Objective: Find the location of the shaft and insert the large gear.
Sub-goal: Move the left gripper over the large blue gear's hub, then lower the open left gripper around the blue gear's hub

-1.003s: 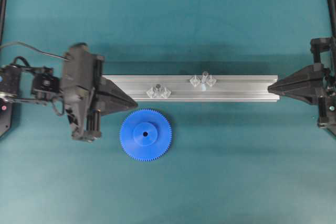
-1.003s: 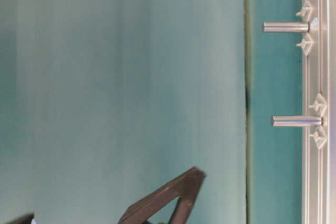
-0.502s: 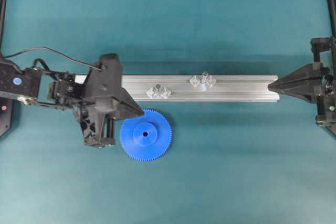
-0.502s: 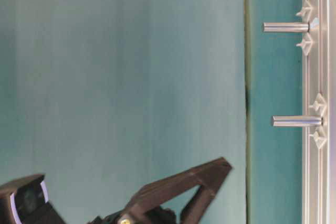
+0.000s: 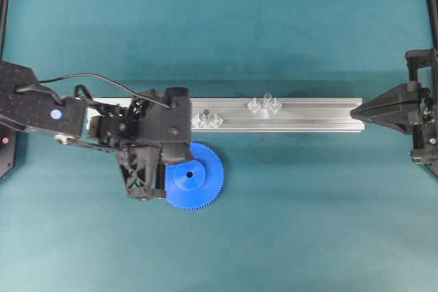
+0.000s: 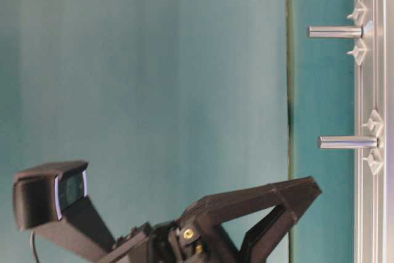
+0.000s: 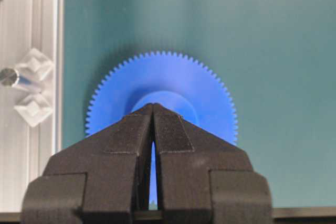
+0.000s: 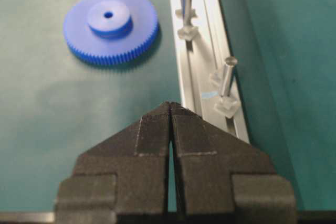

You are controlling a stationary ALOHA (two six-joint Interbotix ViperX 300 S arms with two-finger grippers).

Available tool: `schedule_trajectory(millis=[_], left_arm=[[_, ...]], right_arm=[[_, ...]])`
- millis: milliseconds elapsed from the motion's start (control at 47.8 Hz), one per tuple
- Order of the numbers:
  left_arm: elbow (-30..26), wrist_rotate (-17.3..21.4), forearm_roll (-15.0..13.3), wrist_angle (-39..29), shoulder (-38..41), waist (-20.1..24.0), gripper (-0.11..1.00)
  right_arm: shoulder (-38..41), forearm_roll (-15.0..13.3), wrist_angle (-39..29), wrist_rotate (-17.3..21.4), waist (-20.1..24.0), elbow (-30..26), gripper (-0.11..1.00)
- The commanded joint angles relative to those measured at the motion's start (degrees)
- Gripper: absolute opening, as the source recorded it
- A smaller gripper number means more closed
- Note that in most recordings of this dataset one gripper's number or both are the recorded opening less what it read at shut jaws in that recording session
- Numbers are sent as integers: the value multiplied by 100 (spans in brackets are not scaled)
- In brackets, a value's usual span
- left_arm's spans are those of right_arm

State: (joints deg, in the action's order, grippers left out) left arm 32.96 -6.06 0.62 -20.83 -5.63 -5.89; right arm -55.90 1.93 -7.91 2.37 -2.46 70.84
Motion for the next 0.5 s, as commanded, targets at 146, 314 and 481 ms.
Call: schedule_trajectory(millis=[146, 314, 481], left_arm=[[-431, 18, 18, -483, 290, -97, -1], [-686, 18, 9, -870, 554, -105, -1], [-967, 88, 18, -1274, 791, -132, -1]], right_arm=[[26, 9, 26, 53, -18, 0, -2], [26, 9, 44, 53, -18, 9, -2], [18, 9, 35, 53, -26, 53, -2]])
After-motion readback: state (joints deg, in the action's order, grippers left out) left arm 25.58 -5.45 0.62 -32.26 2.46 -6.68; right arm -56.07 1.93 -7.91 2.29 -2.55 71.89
